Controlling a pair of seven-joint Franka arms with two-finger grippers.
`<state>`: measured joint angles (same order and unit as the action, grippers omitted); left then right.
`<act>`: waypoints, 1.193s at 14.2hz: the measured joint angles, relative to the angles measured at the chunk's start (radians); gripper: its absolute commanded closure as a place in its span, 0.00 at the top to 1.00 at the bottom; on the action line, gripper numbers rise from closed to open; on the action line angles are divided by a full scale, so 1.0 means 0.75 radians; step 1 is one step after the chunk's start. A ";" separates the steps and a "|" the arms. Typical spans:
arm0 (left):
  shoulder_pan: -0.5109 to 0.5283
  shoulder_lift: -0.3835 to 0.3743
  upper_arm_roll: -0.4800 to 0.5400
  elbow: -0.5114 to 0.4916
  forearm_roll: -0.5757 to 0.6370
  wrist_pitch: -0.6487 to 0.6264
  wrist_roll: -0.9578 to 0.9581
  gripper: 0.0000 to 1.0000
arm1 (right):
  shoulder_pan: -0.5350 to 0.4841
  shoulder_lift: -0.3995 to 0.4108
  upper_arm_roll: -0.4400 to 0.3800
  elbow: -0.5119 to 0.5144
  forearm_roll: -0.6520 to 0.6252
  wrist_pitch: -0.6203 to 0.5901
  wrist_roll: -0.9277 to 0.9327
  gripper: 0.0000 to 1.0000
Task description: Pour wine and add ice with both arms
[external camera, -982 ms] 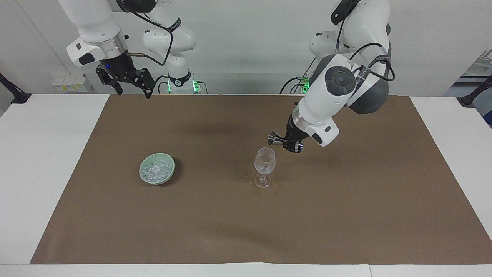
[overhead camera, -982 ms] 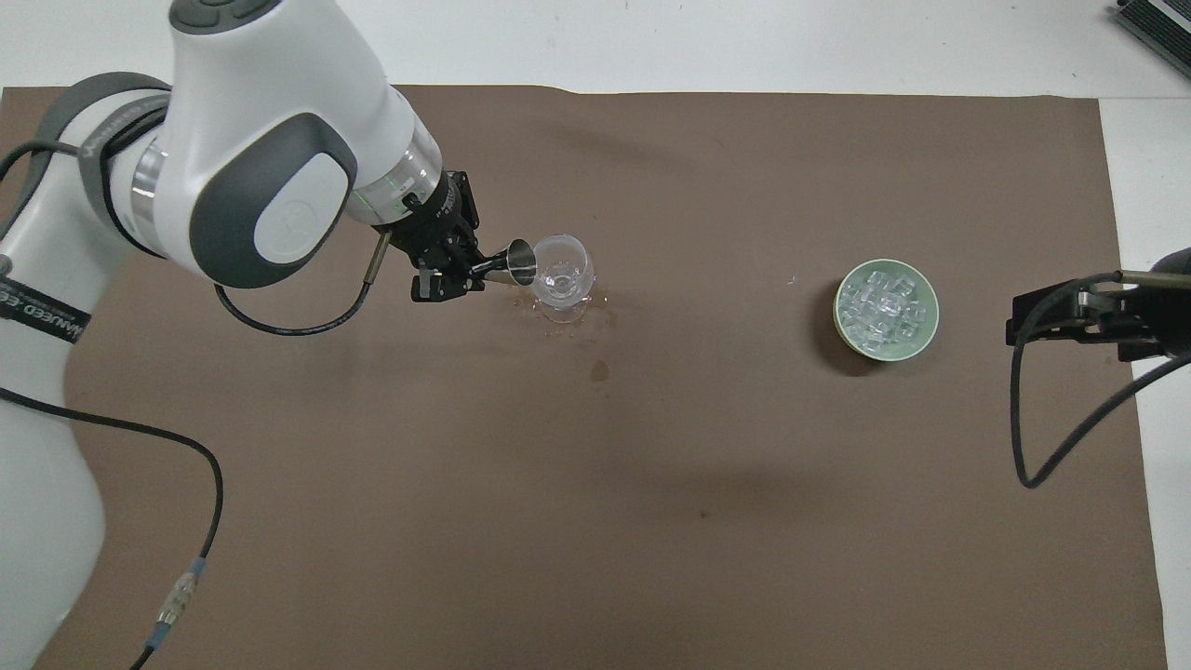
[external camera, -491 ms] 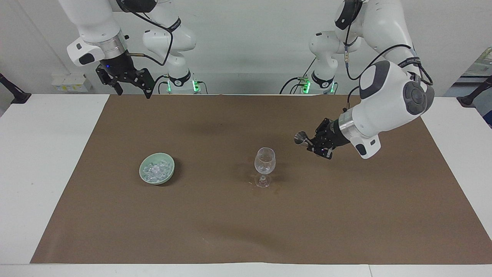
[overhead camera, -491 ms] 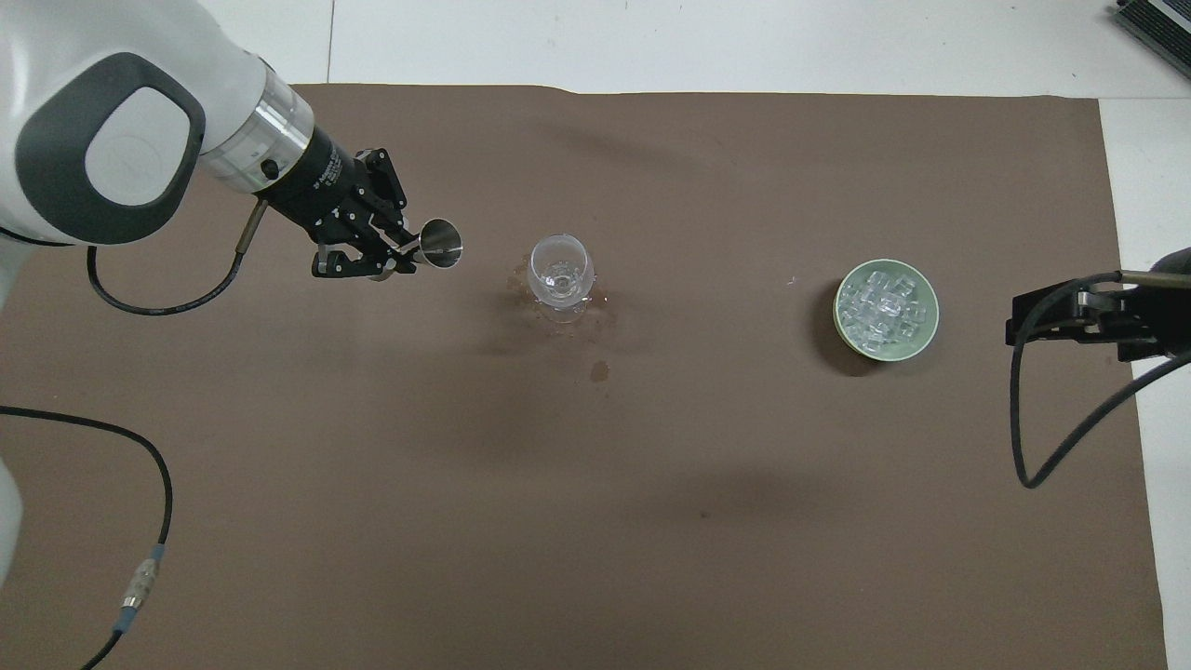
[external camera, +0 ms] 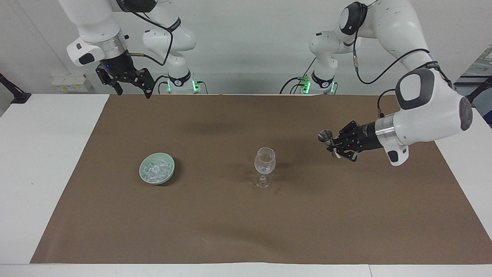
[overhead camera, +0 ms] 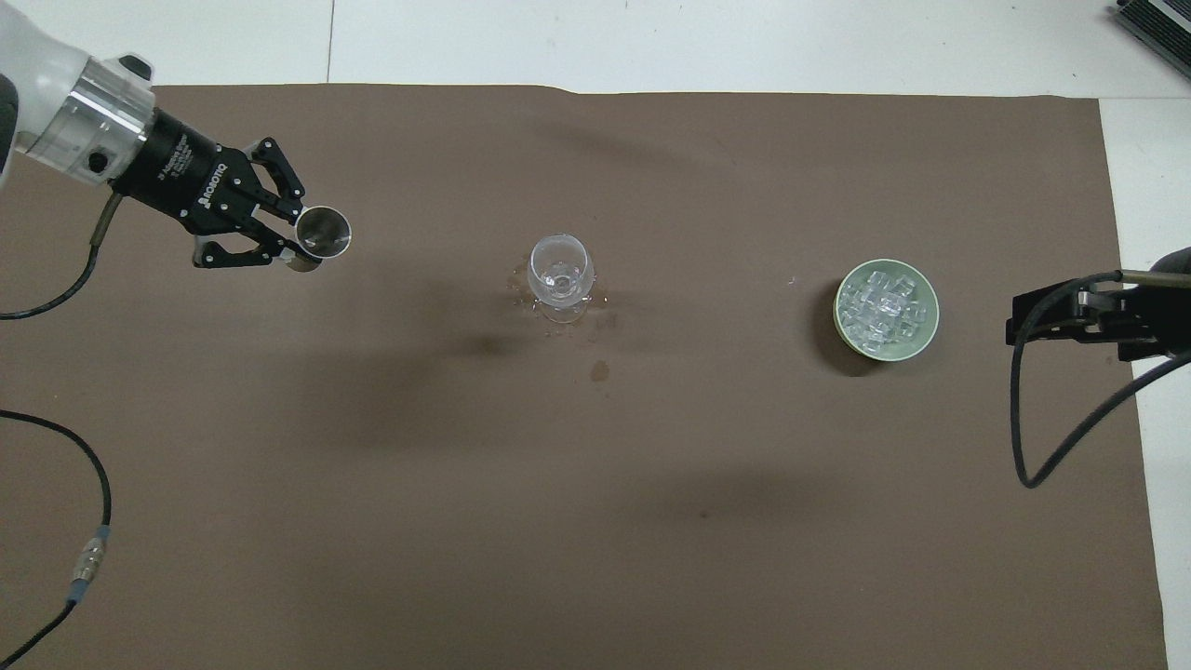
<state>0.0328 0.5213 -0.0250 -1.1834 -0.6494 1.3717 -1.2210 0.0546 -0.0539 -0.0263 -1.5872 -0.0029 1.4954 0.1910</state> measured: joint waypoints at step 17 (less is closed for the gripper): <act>0.040 0.078 0.387 -0.450 -0.441 -0.123 0.681 0.00 | 0.000 0.000 0.000 0.000 0.000 -0.002 0.000 1.00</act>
<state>0.0630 0.5795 0.2653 -1.5212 -0.9805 1.2793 -0.7101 0.0546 -0.0539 -0.0263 -1.5872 -0.0029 1.4939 0.1910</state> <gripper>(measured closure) 0.784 0.000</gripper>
